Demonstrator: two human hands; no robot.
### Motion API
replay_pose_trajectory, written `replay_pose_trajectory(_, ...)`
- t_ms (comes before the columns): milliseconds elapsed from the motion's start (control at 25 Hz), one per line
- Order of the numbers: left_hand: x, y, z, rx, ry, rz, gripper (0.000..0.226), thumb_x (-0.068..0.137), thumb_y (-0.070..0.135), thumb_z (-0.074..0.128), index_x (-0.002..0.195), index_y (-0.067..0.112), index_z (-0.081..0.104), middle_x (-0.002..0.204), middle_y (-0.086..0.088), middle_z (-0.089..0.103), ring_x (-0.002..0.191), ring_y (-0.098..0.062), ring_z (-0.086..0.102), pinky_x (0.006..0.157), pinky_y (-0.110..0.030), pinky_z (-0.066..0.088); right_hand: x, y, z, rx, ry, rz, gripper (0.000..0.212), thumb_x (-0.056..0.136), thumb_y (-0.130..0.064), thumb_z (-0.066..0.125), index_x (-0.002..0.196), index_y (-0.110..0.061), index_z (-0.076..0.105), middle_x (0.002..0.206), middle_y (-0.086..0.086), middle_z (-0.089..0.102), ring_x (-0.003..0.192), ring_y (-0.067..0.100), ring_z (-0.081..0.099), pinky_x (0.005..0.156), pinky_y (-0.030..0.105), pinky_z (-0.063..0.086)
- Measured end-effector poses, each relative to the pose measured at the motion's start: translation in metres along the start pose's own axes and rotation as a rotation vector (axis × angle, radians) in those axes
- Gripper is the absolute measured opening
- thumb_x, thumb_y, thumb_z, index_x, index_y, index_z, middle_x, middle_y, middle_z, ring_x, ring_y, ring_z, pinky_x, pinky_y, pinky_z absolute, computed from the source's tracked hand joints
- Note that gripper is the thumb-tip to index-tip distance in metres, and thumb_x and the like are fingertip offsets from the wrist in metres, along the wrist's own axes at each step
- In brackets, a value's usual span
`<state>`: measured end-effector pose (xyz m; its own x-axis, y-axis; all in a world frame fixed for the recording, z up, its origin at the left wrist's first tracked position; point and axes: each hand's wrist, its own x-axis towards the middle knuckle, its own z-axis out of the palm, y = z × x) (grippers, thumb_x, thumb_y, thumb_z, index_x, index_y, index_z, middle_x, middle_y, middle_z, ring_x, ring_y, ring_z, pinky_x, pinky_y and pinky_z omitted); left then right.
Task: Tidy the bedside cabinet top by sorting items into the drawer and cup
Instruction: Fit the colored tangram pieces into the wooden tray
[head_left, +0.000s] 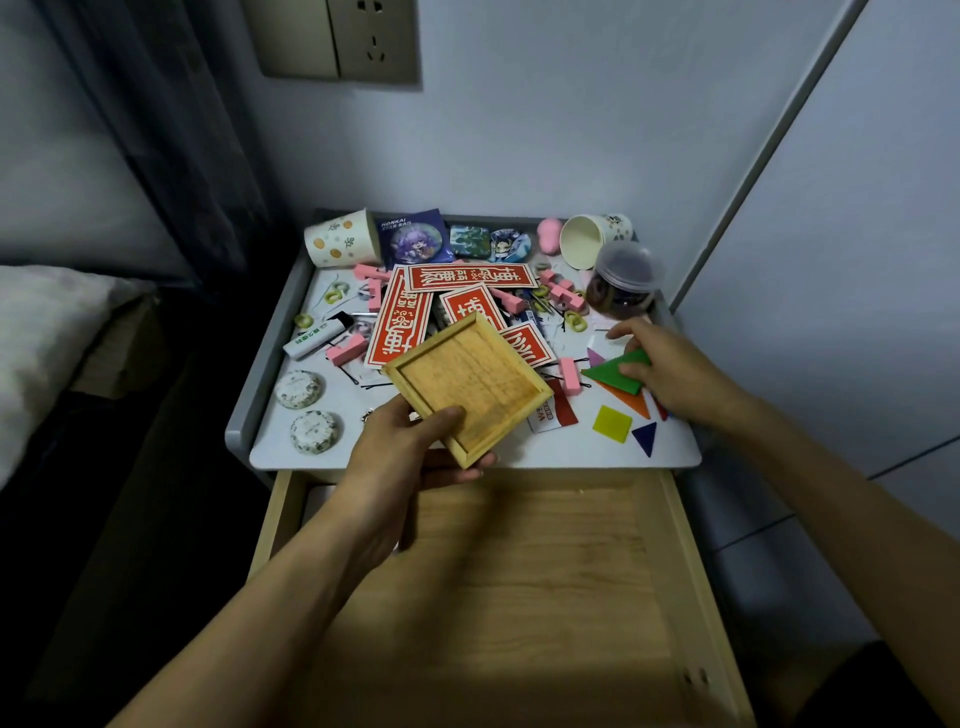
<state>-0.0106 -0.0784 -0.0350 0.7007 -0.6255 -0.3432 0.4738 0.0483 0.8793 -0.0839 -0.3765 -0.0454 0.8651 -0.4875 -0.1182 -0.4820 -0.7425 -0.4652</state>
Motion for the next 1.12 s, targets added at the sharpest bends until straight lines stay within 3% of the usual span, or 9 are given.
replay_pose_trajectory(240, -0.001, 0.001, -0.001, -0.001, -0.007, -0.006, 0.026, 0.098, 0.011, 0.055, 0.123, 0.008, 0.055, 0.103, -0.015, 0.074, 0.083, -0.039, 0.073, 0.061, -0.030, 0.060, 0.001, 0.003, 0.004, -0.080, -0.058, 0.002, 0.060, 0.075, -0.035, 0.080, 0.125, -0.022, 0.047, 0.115, -0.008, 0.047, 0.107, 0.012, 0.049, 0.087, 0.029, 0.048)
replay_pose_trajectory(400, 0.001, 0.000, 0.000, 0.011, -0.017, -0.004, 0.026, 0.098, 0.012, 0.055, 0.124, 0.008, 0.055, 0.103, -0.013, 0.074, 0.084, -0.038, 0.073, 0.062, -0.030, 0.061, 0.003, 0.000, 0.005, -0.156, -0.036, 0.045, 0.052, 0.072, -0.032, 0.083, 0.110, -0.023, 0.049, 0.109, -0.004, 0.050, 0.098, 0.015, 0.051, 0.078, 0.030, 0.046)
replay_pose_trajectory(680, 0.002, -0.003, 0.001, 0.026, -0.015, -0.015, 0.026, 0.098, 0.013, 0.055, 0.124, 0.009, 0.055, 0.100, -0.012, 0.075, 0.084, -0.037, 0.073, 0.062, -0.030, 0.061, 0.015, -0.013, 0.005, -0.313, -0.099, 0.060, 0.056, 0.074, -0.033, 0.081, 0.121, -0.008, 0.061, 0.113, 0.010, 0.062, 0.092, 0.016, 0.051, 0.074, 0.029, 0.041)
replay_pose_trajectory(880, 0.002, -0.001, 0.003, 0.035, 0.013, -0.013, 0.025, 0.097, 0.013, 0.057, 0.123, 0.012, 0.057, 0.102, -0.012, 0.075, 0.080, -0.037, 0.073, 0.056, -0.029, 0.058, 0.012, -0.017, 0.002, -0.210, -0.008, 0.077, 0.045, 0.076, -0.028, 0.080, 0.116, -0.012, 0.065, 0.110, 0.007, 0.064, 0.095, 0.019, 0.057, 0.078, 0.033, 0.046)
replay_pose_trajectory(1040, 0.001, 0.002, 0.006, 0.005, 0.023, -0.036, 0.022, 0.100, 0.018, 0.052, 0.122, 0.018, 0.057, 0.101, -0.010, 0.075, 0.076, -0.037, 0.072, 0.051, -0.029, 0.057, -0.006, -0.034, -0.018, 0.024, 0.239, 0.020, 0.029, 0.080, -0.029, 0.077, 0.106, -0.019, 0.068, 0.096, -0.004, 0.061, 0.076, 0.004, 0.052, 0.060, 0.019, 0.036)
replay_pose_trajectory(1120, 0.000, 0.003, 0.008, -0.019, 0.009, -0.052, 0.022, 0.102, 0.020, 0.050, 0.123, 0.019, 0.057, 0.101, -0.010, 0.075, 0.077, -0.040, 0.072, 0.052, -0.031, 0.057, -0.022, -0.052, -0.024, 0.200, 0.229, -0.083, 0.026, 0.082, -0.029, 0.075, 0.107, -0.025, 0.068, 0.095, -0.012, 0.062, 0.080, -0.001, 0.059, 0.061, 0.013, 0.040)
